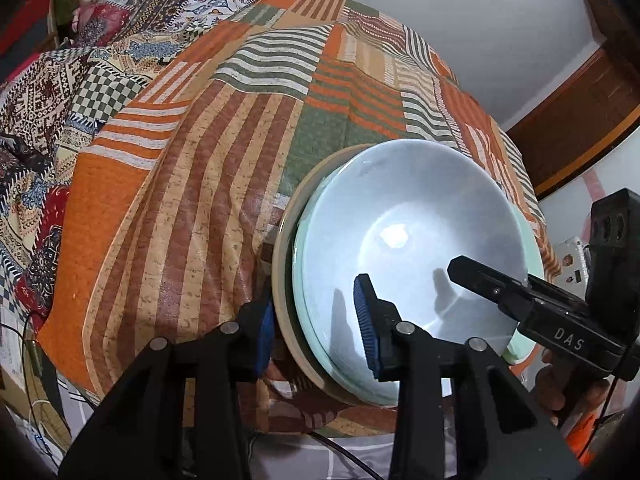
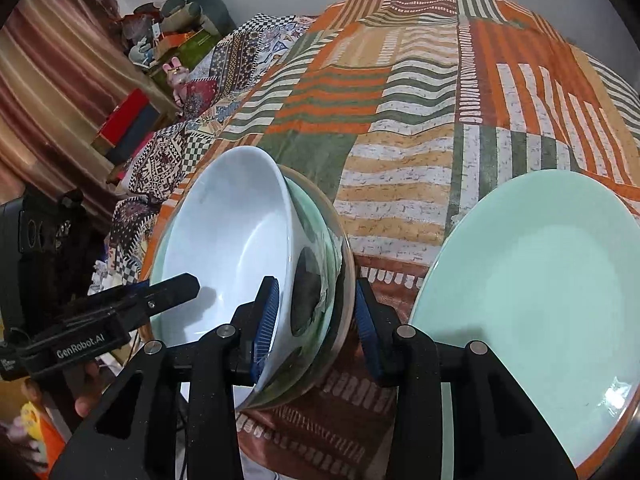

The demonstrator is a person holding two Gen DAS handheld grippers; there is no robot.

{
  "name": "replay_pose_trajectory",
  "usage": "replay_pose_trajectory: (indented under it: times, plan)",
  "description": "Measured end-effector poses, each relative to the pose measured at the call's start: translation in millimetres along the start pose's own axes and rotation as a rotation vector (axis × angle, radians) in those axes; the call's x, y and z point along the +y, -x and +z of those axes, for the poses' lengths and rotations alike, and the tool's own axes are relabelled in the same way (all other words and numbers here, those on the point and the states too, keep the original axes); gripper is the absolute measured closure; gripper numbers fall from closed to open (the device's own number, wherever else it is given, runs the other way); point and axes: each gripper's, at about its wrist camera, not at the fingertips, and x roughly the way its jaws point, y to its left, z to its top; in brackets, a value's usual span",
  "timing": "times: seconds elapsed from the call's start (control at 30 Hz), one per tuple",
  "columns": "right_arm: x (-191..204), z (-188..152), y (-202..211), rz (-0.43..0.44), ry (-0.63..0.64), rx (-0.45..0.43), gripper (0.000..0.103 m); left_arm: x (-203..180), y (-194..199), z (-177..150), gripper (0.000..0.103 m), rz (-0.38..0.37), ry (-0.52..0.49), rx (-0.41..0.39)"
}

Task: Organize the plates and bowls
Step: 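Lower the white bowl into the green bowl with both grippers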

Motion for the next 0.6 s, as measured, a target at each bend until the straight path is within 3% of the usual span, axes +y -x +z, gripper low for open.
replay_pose_trajectory:
  times: [0.33, 0.6]
  plan:
    - [9, 1, 4, -0.057, 0.015, 0.003, 0.07, -7, 13, 1, 0.067, 0.032, 0.004, -0.025]
    - [18, 5, 35, -0.06, 0.019, -0.079, 0.07, -24, 44, 4, 0.067, 0.014, -0.026, -0.084]
